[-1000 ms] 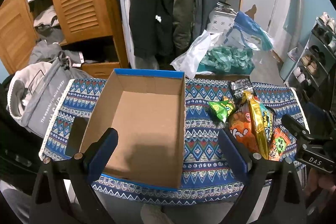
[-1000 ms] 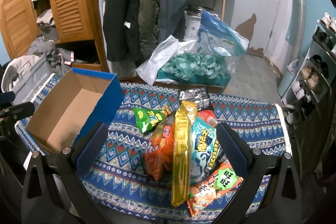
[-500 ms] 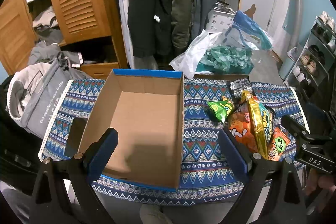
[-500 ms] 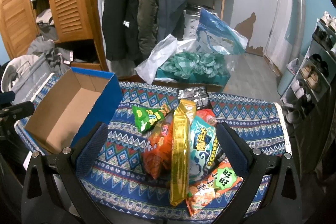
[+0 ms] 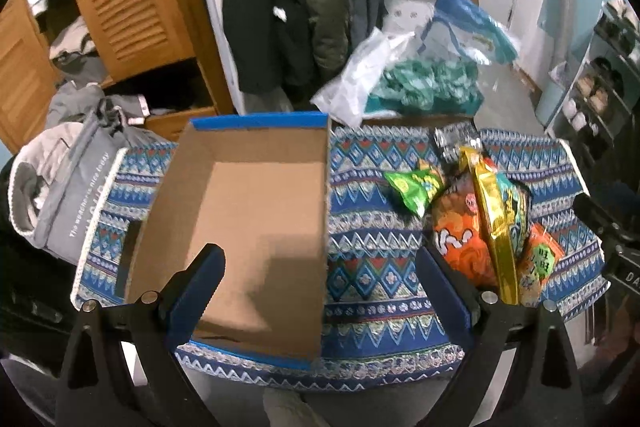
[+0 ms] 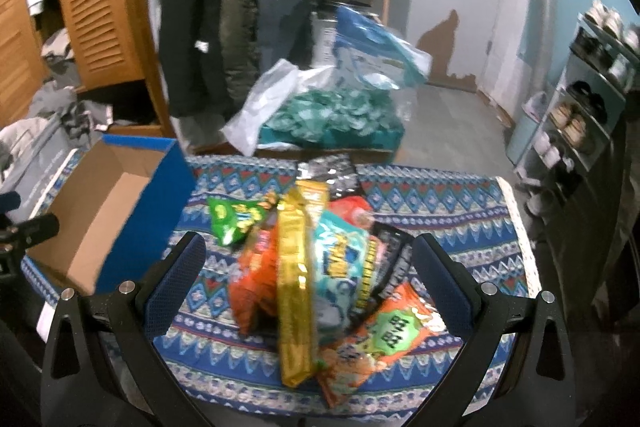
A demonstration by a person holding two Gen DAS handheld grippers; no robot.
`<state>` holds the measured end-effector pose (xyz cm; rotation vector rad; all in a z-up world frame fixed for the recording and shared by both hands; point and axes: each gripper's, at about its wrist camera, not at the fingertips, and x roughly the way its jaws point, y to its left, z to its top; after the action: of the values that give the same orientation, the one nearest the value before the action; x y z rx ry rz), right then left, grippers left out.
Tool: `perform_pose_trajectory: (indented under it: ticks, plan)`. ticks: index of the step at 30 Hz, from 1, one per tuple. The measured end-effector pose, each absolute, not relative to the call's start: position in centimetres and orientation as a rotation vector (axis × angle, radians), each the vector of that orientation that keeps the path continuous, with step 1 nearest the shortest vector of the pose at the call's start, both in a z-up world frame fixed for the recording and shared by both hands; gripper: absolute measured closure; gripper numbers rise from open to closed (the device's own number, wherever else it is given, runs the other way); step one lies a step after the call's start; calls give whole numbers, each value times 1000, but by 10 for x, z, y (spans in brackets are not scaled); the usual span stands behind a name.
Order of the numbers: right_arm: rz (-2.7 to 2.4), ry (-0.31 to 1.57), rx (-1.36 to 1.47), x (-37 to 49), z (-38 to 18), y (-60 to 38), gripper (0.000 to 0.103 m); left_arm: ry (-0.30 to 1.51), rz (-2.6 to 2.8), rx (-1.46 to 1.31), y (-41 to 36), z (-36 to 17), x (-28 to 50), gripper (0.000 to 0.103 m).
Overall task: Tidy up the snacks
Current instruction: 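Grasp the orange chip bag with the left tool while the right tool grasps the gold wafer bar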
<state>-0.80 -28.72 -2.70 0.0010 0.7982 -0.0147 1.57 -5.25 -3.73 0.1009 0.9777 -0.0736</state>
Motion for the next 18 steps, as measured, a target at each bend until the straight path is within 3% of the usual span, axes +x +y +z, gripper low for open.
perform_pose_trajectory:
  ticks: [12, 18]
  plan:
    - [7, 967, 26, 12, -86, -307, 2, 1135, -168, 42, -94, -79, 39, 6]
    - [40, 1039, 36, 32, -119, -306, 10, 1199, -177, -15, -106, -107, 55, 6]
